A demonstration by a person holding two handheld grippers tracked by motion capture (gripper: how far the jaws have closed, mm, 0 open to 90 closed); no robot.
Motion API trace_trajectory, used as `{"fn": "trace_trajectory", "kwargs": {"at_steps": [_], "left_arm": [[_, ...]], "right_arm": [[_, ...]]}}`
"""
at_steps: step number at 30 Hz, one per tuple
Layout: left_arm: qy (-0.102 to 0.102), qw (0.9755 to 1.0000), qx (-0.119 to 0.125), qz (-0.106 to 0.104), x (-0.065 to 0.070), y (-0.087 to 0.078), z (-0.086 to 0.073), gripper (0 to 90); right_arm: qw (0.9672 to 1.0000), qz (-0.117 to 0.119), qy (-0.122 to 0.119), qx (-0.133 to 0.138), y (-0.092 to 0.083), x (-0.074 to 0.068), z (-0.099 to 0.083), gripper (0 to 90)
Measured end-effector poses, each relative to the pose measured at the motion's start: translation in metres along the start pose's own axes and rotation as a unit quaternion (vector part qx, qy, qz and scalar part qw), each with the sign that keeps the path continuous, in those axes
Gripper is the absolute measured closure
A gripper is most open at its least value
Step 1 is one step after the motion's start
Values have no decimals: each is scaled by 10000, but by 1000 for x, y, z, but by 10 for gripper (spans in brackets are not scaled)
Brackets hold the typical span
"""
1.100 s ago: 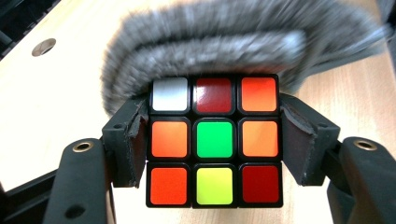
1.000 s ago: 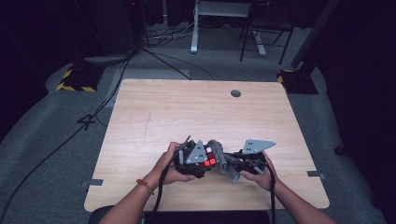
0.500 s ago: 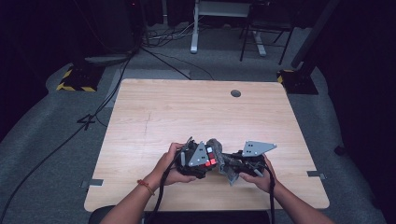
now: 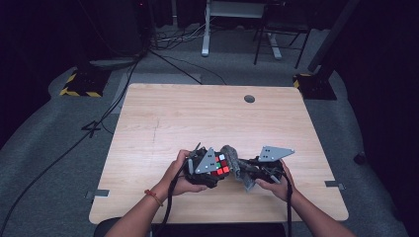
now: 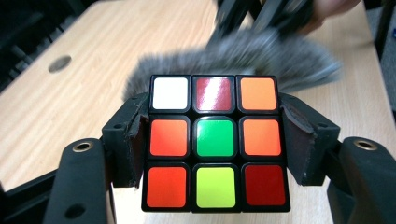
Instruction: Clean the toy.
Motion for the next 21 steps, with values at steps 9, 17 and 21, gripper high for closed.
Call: {"fn": "trace_trajectory", "kwargs": {"at_steps": [9,17,21], "left_arm": [[-85,9994,337,-91,1,-2,3,334],[23,9998,-177,8,2,10,-6,300],[123,9994,-315,-1,3,14,-6,327]], "right_arm": [[9969,594,484,-159,11,4,-10,772],[9937,837,698,276,-1,1,-3,779],[9965,617,493,263,-4,-3,1,779]]}}
Point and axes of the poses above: each handheld gripper's, and its own axes: y roughly forward along the jaws, z roughly out of its top, x roughly to its right, the point moved 4 cm from there along y, roughly forward along the jaws, and after that the axes turned 6 degrees about y, right-handed, at the moved point
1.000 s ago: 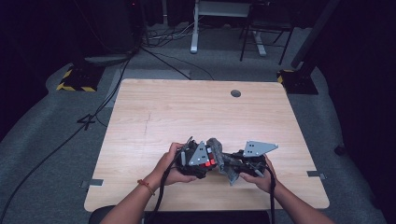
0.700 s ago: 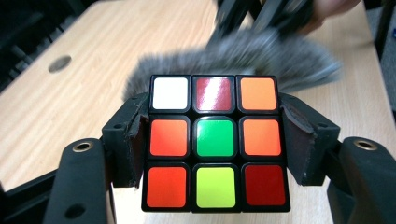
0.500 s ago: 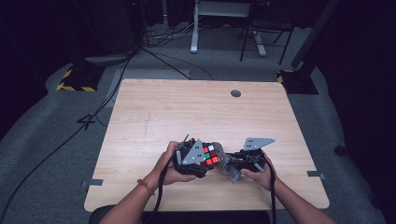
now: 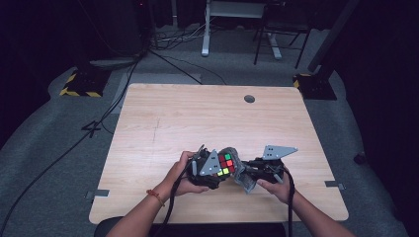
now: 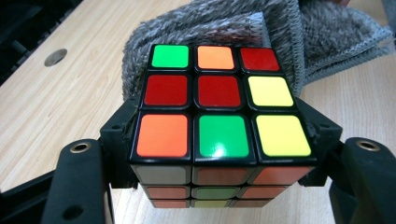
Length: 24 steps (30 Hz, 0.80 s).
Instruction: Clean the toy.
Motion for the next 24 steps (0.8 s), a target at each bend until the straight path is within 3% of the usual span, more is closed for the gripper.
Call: {"fn": "trace_trajectory", "kwargs": {"at_steps": [3,9,11,15,17,20,24], "left_arm": [[2,10000,-79,-22,0,1,-2,328],[-152,9995,271,-77,-4,-8,3,332],[-160,9992,359,-112,-3,-10,5,333],[-122,9988,456,-138,-1,-13,8,334],[-101,9990,423,-120,-2,-14,8,334],[-196,9985,478,-161,-5,-15,5,333],[-151,9994,312,-85,-5,-11,2,333]], "right_arm": [[9997,-145,-169,-28,0,-3,1,779],[9986,-327,-419,63,-4,-9,8,775],[9974,-492,-520,-120,1,-6,4,774],[9955,-529,-402,-670,19,1,-14,772],[9958,-464,-410,-668,21,0,-14,772],[9957,-549,-475,-569,16,-3,-9,772],[9967,-587,-448,-332,5,-2,-3,772]]}}
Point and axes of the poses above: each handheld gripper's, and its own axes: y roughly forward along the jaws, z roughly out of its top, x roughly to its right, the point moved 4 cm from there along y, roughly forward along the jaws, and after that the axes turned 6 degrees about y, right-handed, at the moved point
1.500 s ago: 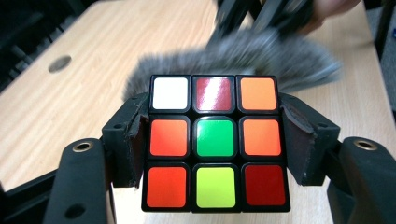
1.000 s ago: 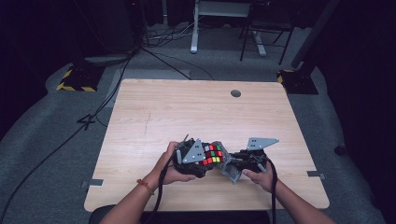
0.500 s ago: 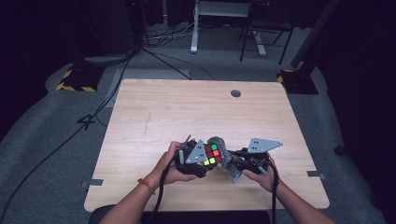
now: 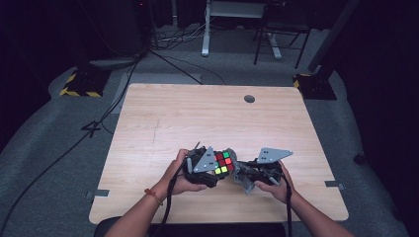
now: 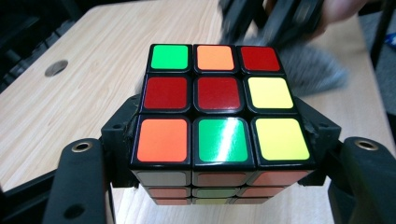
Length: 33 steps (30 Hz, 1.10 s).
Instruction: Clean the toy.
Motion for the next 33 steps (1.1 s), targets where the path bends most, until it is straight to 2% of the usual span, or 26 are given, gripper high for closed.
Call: {"fn": "trace_trajectory", "kwargs": {"at_steps": [2,6,9,11,14,17,19,21,25,28,33], "left_arm": [[-2,10000,-62,-38,1,4,-2,333],[-49,9999,-64,-124,4,8,-3,333],[-38,9997,-206,-132,4,13,-8,333],[-102,9996,-141,-207,3,14,-9,333],[-56,9998,-34,-189,5,11,-5,333],[13,9997,109,-196,7,6,0,332],[46,9997,168,-173,8,3,3,332],[3,9995,279,-152,7,0,6,332],[-49,9994,354,-38,1,-6,7,333],[-76,9996,268,72,-2,-8,3,333],[-78,9998,49,178,-5,-9,-6,332]], "right_arm": [[9995,183,22,253,-8,-2,5,771],[9989,249,-119,375,-14,-6,9,769],[9981,349,-115,489,-18,-6,11,768],[9977,326,-218,549,-20,-9,14,767],[9977,271,-278,557,-21,-10,15,766],[9991,123,-296,286,-15,-8,11,765],[9992,179,-356,16,-9,-8,6,762],[9979,271,-486,-322,-2,-10,1,762],[9958,321,-531,-670,8,-12,-5,760],[9947,204,-533,-859,11,-8,-10,755],[9956,-189,-406,-822,-1,9,-9,741]]}}
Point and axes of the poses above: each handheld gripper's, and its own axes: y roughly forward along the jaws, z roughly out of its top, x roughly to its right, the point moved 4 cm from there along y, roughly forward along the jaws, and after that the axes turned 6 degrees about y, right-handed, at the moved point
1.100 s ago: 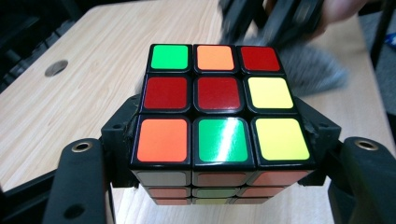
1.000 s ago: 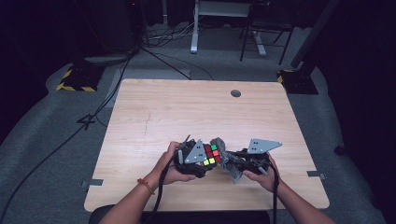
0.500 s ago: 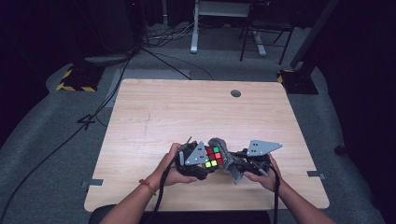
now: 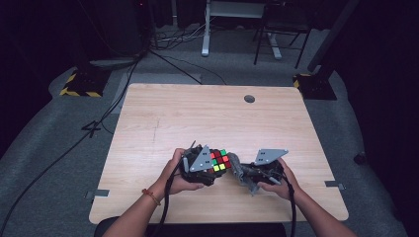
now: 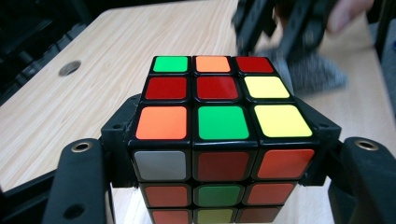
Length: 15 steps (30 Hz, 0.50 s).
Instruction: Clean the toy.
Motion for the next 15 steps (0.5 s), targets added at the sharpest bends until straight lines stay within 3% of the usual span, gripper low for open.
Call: {"fn": "trace_trajectory", "kwargs": {"at_steps": [5,9,12,15], "left_arm": [[-147,9995,-280,86,-6,10,-14,331],[-403,9987,-291,-114,-10,22,-23,332],[-455,9981,-327,-237,-8,32,-27,331],[-405,9975,-508,-265,-4,42,-31,331]], "right_arm": [[9991,-380,147,-72,-15,23,-5,720],[9976,-584,327,-202,-24,41,-12,702],[9960,-720,336,-408,-26,49,-22,682],[9955,-734,494,-328,-27,53,-30,667]]}}
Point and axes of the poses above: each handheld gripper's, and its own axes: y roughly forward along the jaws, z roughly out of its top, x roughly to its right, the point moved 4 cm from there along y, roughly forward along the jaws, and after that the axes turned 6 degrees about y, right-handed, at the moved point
